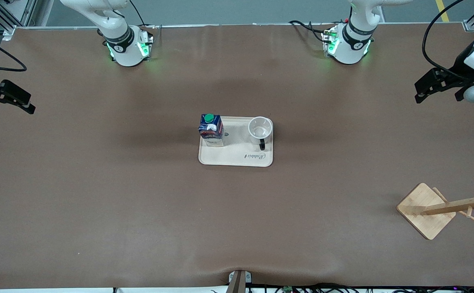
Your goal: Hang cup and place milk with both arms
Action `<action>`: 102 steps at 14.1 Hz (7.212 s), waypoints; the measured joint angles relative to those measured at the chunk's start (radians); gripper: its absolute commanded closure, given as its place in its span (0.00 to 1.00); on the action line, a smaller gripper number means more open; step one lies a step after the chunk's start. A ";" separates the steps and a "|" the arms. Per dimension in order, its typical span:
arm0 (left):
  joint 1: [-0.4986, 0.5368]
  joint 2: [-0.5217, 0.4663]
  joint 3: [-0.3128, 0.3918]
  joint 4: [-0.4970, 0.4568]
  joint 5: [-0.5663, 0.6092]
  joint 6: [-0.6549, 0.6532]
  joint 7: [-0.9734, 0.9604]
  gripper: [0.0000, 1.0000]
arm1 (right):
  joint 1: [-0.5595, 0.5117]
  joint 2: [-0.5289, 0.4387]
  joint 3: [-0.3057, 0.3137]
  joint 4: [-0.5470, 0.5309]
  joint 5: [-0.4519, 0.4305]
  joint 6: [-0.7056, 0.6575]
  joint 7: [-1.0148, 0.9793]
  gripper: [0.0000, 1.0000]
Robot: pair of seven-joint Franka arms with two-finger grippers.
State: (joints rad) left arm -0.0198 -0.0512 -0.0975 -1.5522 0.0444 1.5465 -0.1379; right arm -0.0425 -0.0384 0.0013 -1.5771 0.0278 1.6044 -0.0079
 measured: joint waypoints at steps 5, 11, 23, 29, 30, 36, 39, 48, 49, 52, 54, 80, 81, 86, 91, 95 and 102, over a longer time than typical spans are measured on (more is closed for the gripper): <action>0.000 0.000 0.001 0.004 0.000 -0.012 0.000 0.00 | 0.000 0.000 0.000 0.000 0.000 0.001 0.000 0.00; -0.007 0.041 -0.033 0.005 0.000 -0.014 -0.005 0.00 | -0.007 0.006 -0.001 0.000 0.000 0.006 0.000 0.00; -0.062 0.221 -0.312 -0.091 -0.001 0.159 -0.543 0.00 | -0.008 0.021 0.004 0.001 0.000 0.009 -0.007 0.00; -0.252 0.276 -0.319 -0.211 0.006 0.357 -0.873 0.00 | -0.008 0.022 0.003 0.001 0.000 0.010 -0.007 0.00; -0.276 0.299 -0.319 -0.216 0.029 0.384 -0.927 0.00 | -0.008 0.022 0.003 0.001 0.000 0.010 -0.007 0.00; -0.360 0.431 -0.319 -0.216 0.128 0.489 -1.100 0.00 | -0.009 0.023 0.003 0.001 0.000 0.010 -0.007 0.00; -0.362 0.473 -0.320 -0.219 0.186 0.492 -1.098 0.00 | -0.009 0.032 0.003 0.001 0.000 0.011 -0.007 0.00; -0.356 0.519 -0.328 -0.347 0.192 0.618 -0.904 0.00 | -0.009 0.063 0.007 0.001 0.001 0.020 -0.008 0.00; -0.354 0.524 -0.328 -0.350 0.192 0.621 -0.891 0.02 | -0.009 0.069 0.010 0.001 0.001 0.020 -0.008 0.00; -0.352 0.548 -0.328 -0.355 0.192 0.652 -0.882 0.38 | -0.009 0.075 0.015 0.003 0.001 0.023 -0.009 0.00; -0.352 0.567 -0.328 -0.355 0.192 0.665 -0.882 0.76 | -0.008 0.075 0.017 0.004 0.003 0.027 -0.010 0.00; 0.111 0.336 -0.325 0.105 0.163 0.196 -0.123 1.00 | 0.383 0.301 0.031 -0.001 0.183 0.061 0.310 0.00; 0.129 0.336 -0.325 0.116 0.163 0.196 -0.073 1.00 | 0.433 0.310 0.032 -0.002 0.183 0.084 0.378 0.00; 0.230 0.335 -0.323 0.132 0.162 0.194 0.163 1.00 | 0.638 0.361 0.031 -0.034 0.173 0.204 0.677 0.00; 0.265 0.315 -0.324 0.137 0.157 0.190 0.256 1.00 | 0.693 0.387 0.029 -0.113 0.135 0.339 0.727 0.00; 0.344 0.278 -0.324 0.136 0.100 0.177 0.367 1.00 | 0.716 0.390 0.029 -0.149 0.114 0.398 0.741 0.00; 0.432 0.233 -0.325 0.070 0.042 0.173 0.532 1.00 | 0.744 0.400 0.029 -0.240 0.103 0.543 0.800 1.00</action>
State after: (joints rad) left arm 0.4120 0.1818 -0.4221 -1.4823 0.0864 1.7198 0.3938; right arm 0.7020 0.3613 0.0306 -1.8169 0.1310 2.1475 0.7926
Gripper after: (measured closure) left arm 0.934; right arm 0.123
